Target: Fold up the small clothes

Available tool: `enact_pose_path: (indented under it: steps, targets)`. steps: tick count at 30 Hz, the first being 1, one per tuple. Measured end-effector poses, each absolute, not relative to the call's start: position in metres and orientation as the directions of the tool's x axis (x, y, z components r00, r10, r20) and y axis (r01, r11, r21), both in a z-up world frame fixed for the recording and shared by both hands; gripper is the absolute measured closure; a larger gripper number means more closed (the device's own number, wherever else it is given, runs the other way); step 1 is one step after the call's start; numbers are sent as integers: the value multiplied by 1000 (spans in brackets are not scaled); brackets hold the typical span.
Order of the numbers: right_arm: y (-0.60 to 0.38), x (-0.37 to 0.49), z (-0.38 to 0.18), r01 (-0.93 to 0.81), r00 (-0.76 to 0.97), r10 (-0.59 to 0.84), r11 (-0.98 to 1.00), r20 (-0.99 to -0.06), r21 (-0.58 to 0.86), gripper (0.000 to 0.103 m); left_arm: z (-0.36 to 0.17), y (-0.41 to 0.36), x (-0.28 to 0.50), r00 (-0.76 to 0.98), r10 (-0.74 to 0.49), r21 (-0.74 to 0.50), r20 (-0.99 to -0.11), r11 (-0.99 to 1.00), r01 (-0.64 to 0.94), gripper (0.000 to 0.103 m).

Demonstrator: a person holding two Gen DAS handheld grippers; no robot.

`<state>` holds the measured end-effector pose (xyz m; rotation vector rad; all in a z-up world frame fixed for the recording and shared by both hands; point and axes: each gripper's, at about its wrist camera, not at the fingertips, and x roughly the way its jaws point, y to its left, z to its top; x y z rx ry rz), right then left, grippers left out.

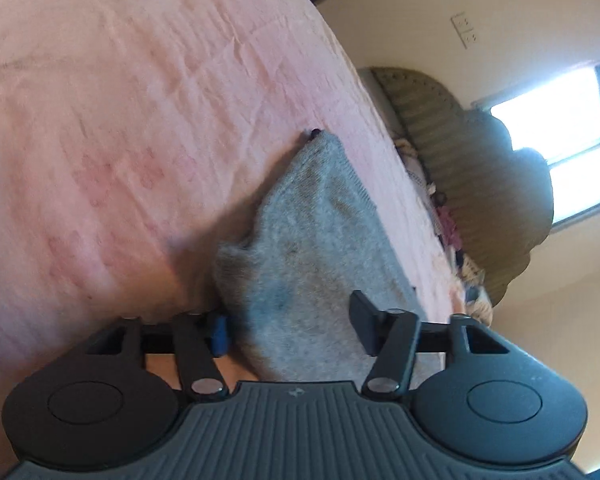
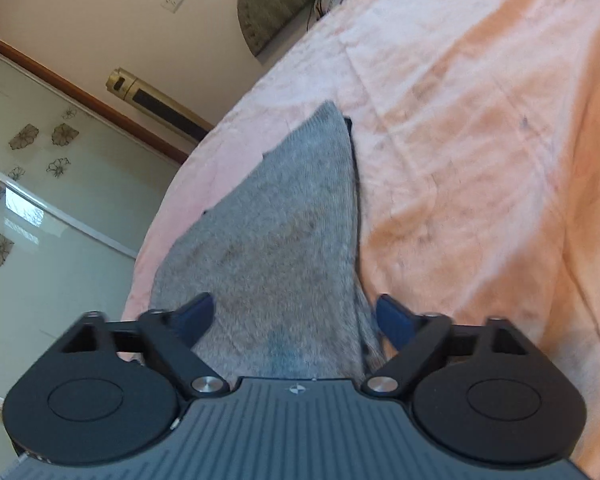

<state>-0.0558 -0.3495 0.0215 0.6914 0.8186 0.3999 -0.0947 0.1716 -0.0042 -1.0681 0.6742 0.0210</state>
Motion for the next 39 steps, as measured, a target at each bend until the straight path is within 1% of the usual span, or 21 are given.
enact_pose_path:
  steps: [1,3,4,5,6,7,9,11,13,15,17,19,21,23,28,30,31,33,35,36,39]
  targets:
    - [-351,-52,27,-64,641,550,733,-535,678,4,1,165,-92,803,-278,-786,-527,518,-336,25]
    - [-355,-45,36,-71,668,543,727,-509,683,4,10,150,-80,797,-218,-722,-563,599,-347,26]
    - [-357,-43,41,-80,678,548,719,-491,691,4,13,143,-74,792,-178,-676,-584,647,-353,40]
    - [-357,-39,44,-94,683,557,709,-472,699,4,16,135,-65,773,-138,-617,-619,694,-370,78]
    - [-356,-35,47,-111,682,574,693,-453,712,4,16,130,-56,740,-105,-556,-664,732,-395,94]
    - [-354,-30,49,-125,675,594,676,-437,726,4,16,127,-48,721,-87,-526,-687,745,-411,97]
    - [-350,-20,50,-148,656,636,637,-406,757,4,26,117,-36,726,-69,-503,-684,766,-400,97]
    - [-345,-9,51,-169,630,682,587,-372,792,3,50,91,-25,764,-73,-453,-641,840,-299,97]
    - [-344,9,48,-168,598,733,511,-325,843,2,76,42,-19,819,-136,-382,-558,918,-108,97]
    - [-347,29,42,-145,570,771,434,-284,889,1,88,-14,-17,823,-224,-279,-523,957,83,97]
    - [-348,51,29,-110,533,812,347,-240,931,1,80,-57,-16,772,-335,-241,-541,941,239,97]
    - [-346,70,16,-62,503,832,303,-233,951,1,64,-91,-19,696,-417,-230,-584,908,350,97]
    - [-340,83,5,-33,470,848,296,-247,955,1,44,-111,-20,634,-443,-225,-634,890,397,97]
    - [-333,90,-4,-15,438,851,329,-290,944,0,33,-117,-22,604,-441,-223,-664,888,403,97]
    - [-330,101,-8,-19,437,851,332,-290,943,1,36,-120,-21,603,-444,-202,-663,881,427,97]
    - [-329,110,-7,-26,444,842,353,-306,935,3,38,-126,-25,599,-453,-195,-661,874,446,97]
    - [-328,115,-6,-30,443,838,369,-318,929,8,38,-131,-27,595,-457,-186,-661,868,460,97]
    - [-324,127,-5,-55,436,818,440,-375,896,25,39,-140,-31,590,-470,-168,-656,853,493,97]
    - [-316,133,0,-96,414,781,548,-467,831,85,40,-149,-32,588,-481,-147,-651,839,524,97]
    - [-314,132,6,-122,418,765,582,-491,804,85,42,-153,-32,585,-492,-148,-645,831,536,97]
    - [-318,122,25,-213,467,731,640,-498,739,85,39,-159,-26,561,-522,-171,-643,812,559,97]
